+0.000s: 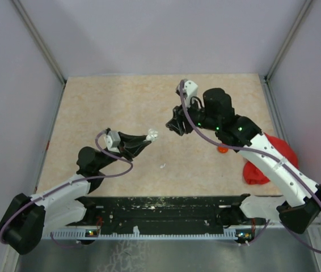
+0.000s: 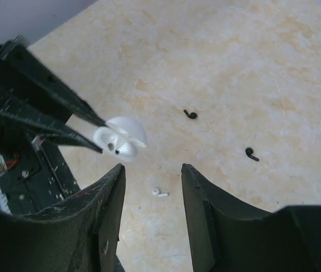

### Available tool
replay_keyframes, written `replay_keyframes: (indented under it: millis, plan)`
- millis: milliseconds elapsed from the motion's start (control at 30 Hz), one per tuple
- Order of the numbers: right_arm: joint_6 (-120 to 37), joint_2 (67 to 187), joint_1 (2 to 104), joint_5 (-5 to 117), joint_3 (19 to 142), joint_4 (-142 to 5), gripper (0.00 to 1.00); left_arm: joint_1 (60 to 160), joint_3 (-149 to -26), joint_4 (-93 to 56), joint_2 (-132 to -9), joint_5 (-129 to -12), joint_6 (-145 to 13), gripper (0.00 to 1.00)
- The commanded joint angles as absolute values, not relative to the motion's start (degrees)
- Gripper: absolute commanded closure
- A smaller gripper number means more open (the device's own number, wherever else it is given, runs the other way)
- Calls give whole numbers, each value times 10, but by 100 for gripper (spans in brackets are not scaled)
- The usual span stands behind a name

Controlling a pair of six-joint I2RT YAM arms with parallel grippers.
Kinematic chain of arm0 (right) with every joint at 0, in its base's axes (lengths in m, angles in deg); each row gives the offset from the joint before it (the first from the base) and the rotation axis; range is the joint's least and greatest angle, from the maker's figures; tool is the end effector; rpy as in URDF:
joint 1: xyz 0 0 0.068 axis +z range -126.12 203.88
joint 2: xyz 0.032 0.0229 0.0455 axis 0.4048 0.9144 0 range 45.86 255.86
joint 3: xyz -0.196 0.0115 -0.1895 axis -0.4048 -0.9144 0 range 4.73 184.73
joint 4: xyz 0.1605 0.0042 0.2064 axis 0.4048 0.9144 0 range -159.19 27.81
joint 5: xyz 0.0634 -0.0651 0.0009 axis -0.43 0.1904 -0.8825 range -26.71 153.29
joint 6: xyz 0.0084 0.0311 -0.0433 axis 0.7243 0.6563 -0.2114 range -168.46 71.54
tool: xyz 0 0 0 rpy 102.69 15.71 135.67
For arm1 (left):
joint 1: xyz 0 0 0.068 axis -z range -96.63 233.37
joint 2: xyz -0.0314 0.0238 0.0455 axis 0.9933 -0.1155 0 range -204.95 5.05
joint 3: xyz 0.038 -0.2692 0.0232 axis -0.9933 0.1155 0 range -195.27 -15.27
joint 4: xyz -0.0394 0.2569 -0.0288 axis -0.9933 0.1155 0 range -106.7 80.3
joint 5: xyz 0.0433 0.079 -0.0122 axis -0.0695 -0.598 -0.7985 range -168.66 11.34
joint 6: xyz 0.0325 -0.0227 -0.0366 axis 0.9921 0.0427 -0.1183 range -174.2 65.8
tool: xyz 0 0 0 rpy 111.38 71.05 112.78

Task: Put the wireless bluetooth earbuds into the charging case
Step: Place the earbud in the charging case, then adjust the charging case.

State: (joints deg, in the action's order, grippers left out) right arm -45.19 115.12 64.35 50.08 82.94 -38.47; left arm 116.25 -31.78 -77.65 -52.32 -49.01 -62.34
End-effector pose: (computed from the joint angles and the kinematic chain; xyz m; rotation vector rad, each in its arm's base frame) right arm 0.1926 0.1750 0.4175 -0.7886 1.8502 0.7214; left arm 0.1591 -0.1238 0.2570 0.7234 1.1089 -0.9276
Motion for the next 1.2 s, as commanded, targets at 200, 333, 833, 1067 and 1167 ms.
replay_keyframes:
  millis: [200, 333, 833, 1067, 1167]
  plan:
    - [-566, 1090, 641, 317, 726, -501, 57, 1112, -312, -881, -539, -362, -725, 99]
    - [-538, 1124, 624, 250, 729, -520, 57, 1102, -313, -958, -565, -321, -768, 99]
    - [-511, 1176, 612, 105, 710, -601, 67, 1102, -329, -981, -578, -278, -798, 100]
    - [-527, 1193, 612, 79, 709, -588, 71, 1102, -332, -995, -581, -274, -810, 99]
    - [-532, 1198, 612, 80, 709, -585, 72, 1103, -333, -999, -581, -271, -817, 99]
